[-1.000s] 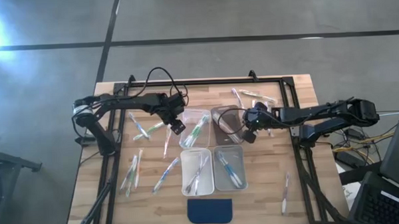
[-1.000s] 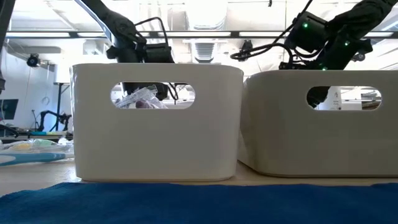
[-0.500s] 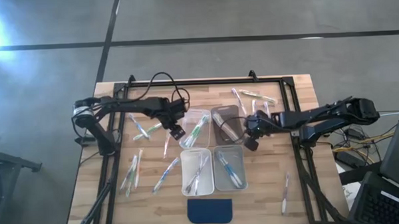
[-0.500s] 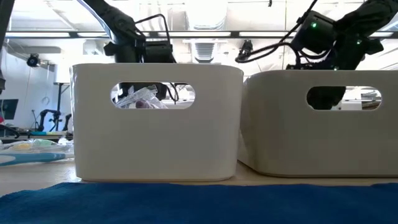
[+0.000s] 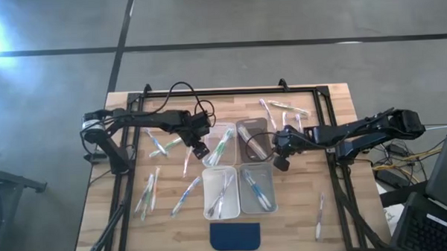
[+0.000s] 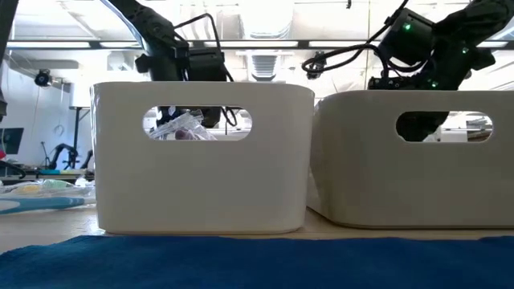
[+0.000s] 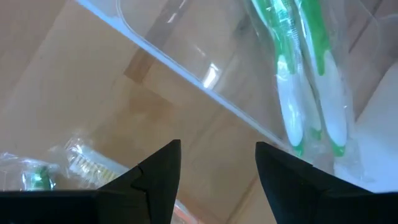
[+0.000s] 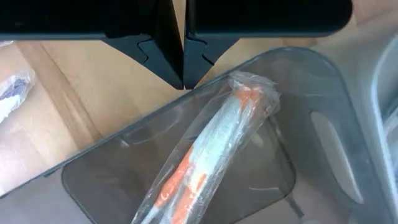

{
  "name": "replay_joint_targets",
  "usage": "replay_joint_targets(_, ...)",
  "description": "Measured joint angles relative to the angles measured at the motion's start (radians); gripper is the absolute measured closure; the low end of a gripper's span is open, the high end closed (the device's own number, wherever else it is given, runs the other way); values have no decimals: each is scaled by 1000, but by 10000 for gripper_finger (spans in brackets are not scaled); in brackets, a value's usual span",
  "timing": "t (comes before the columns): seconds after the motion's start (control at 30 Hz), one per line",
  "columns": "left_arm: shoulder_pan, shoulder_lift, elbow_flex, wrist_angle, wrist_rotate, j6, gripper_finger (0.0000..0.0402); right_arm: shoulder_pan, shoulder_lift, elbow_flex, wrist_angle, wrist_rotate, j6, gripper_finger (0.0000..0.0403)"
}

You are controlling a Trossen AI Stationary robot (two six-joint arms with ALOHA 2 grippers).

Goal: Pick & Place Toothbrushes
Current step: Adjust the bins, then put the violet toothbrush into the white bin

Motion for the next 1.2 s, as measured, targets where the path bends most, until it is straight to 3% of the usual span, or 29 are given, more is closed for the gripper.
replay_joint_targets(0.23,14,-32,10,-74,-62,6,191,-1,-3,35,-99,232,-5,395)
replay_joint_targets(0.53,20,-159,19,-203,-195,6,191,-40,-13,80,-187,246,87,394)
replay_joint_targets(0.73,20,-325,-6,-210,-289,19,191,-56,-14,132,-401,246,219,394)
replay_joint_targets(0.83,20,-402,-30,-168,-356,19,191,-55,-18,175,-544,254,293,394)
replay_joint_targets(1.0,20,-502,-113,-20,-395,19,191,-63,-23,240,-763,353,429,394)
replay_joint_targets(1.2,20,-559,-265,299,-394,30,191,-124,-31,245,-848,302,518,394)
